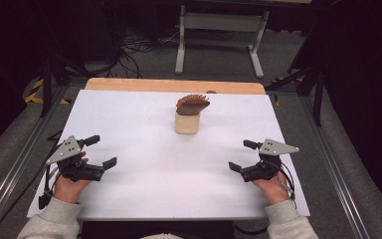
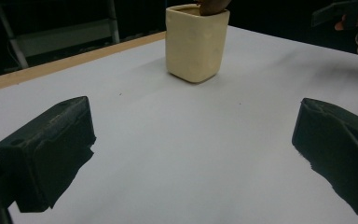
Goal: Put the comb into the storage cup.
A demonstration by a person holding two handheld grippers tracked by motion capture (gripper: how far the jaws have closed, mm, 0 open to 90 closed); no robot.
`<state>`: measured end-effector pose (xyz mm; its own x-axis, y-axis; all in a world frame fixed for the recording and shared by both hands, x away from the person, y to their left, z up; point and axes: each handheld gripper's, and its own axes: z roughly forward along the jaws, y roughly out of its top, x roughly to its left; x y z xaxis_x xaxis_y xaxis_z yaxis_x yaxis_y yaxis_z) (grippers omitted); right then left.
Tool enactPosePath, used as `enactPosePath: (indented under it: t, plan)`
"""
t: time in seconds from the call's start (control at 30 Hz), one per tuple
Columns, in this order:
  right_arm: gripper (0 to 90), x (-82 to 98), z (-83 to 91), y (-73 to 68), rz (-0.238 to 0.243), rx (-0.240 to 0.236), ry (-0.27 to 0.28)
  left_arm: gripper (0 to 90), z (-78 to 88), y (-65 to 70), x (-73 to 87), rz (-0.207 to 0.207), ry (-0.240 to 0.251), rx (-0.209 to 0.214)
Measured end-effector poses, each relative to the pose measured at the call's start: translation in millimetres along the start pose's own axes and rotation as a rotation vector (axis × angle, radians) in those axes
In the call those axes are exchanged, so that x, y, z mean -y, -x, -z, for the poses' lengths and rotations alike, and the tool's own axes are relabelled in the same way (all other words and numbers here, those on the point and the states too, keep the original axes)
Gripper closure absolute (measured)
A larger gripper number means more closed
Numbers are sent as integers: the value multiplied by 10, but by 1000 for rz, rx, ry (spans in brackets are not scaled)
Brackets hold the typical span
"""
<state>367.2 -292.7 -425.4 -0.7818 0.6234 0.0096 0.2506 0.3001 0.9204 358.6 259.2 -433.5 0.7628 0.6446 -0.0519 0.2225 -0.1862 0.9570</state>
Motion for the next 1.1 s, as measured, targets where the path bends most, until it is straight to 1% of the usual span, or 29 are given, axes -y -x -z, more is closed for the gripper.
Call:
enactPosePath:
  t: [0.07,0.1,0.2,0.27,0.3,0.37,0.43,0.47,0.5,0.53,0.57,0.63,0.7,0.73,0.77,0.83,0.87,0.9,0.93,0.97,1.0,1.03,1.07,1.1]
  plan:
    - [4,81,-6,-10,-15,1,-2,3,4,-10,8,-5,8,2]
    - [4,111,-10,-13,-20,2,-2,3,7,-8,12,-2,10,2]
    - [1,210,-27,-19,-27,1,-5,3,7,-17,36,-6,20,-1]
    - [0,237,-32,-23,-26,0,-7,3,5,-19,52,-4,20,-1]
    - [0,264,-34,-34,-23,4,-2,3,0,-22,68,-9,20,-10]
    - [0,303,-34,-49,-11,12,11,2,-8,-31,103,-6,16,-15]
    - [0,336,-39,-52,-16,10,24,2,-15,-39,142,5,16,-24]
    - [0,333,-37,-52,-13,12,21,2,-19,-48,169,14,13,-28]
    - [0,333,-30,-55,-4,26,32,2,-25,-52,194,21,14,-35]
    - [0,333,-30,-54,-8,26,30,2,-43,-62,232,21,12,-44]
    - [0,335,-30,-51,-15,22,31,2,-43,-62,232,21,12,-44]
    - [0,336,-27,-49,-16,25,34,2,-70,-78,267,27,-5,-39]
    - [0,333,-18,-48,-17,24,42,2,-71,-79,267,29,-3,-38]
    - [0,331,-13,-47,-15,25,47,2,-67,-68,266,15,7,-40]
    - [0,331,-10,-47,-13,28,49,2,-75,-59,268,11,4,-43]
    - [0,330,-9,-45,-16,25,50,2,-94,-42,268,4,2,-33]
    - [0,330,-9,-44,-20,24,50,2,-103,-28,268,-2,2,-39]
    - [0,330,-7,-46,-21,27,49,2,-105,-15,265,0,-4,-46]
    - [5,328,-3,-48,-27,27,47,1,-99,-10,260,13,-6,-45]
    - [22,328,7,-49,-43,25,46,2,-95,-6,258,21,-4,-46]
    - [37,328,17,-46,-54,19,46,2,-95,-6,258,21,-4,-46]
    - [37,328,17,-46,-54,19,46,2,-99,5,260,12,0,-61]
    - [37,325,33,-43,-59,20,49,1,-101,3,260,6,-3,-61]
    - [36,324,38,-42,-59,25,51,1,-108,4,263,19,-5,-50]
